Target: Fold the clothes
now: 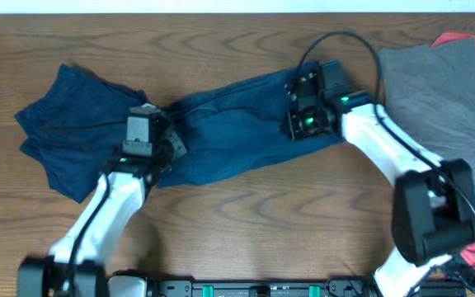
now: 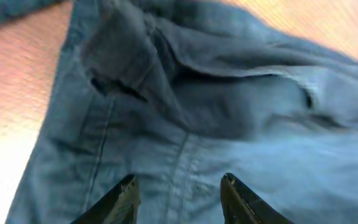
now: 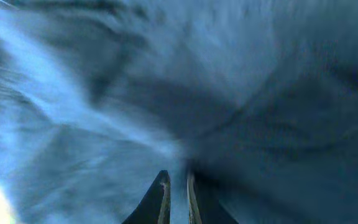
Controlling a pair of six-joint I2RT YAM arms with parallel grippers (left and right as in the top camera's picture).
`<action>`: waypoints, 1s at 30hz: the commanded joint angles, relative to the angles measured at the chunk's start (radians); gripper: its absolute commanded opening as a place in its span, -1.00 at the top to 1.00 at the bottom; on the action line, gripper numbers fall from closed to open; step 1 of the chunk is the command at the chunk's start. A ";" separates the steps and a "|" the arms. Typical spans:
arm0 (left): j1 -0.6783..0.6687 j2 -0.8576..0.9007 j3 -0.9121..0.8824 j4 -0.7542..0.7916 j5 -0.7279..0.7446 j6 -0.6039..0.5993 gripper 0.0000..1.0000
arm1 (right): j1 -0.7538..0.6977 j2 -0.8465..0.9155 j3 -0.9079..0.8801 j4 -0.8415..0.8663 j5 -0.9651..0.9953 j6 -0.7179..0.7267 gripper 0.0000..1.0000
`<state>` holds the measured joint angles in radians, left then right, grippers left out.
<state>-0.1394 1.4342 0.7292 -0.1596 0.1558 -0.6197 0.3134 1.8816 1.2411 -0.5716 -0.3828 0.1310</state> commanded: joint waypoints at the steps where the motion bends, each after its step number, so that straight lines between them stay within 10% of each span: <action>1: -0.002 0.104 0.006 0.021 0.005 0.029 0.10 | 0.006 0.074 -0.013 0.010 0.113 0.030 0.74; 22: -0.002 0.215 0.006 -0.572 0.307 0.135 0.32 | -0.126 0.171 -0.013 -0.327 0.570 0.325 0.97; 30: -0.002 -0.055 0.008 -0.492 0.224 0.156 0.00 | -0.114 0.037 -0.013 -0.290 0.555 0.306 0.97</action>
<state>-0.1448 1.4807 0.7334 -0.6964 0.4522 -0.4873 0.2192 1.9629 1.2491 -0.8787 0.0986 0.4370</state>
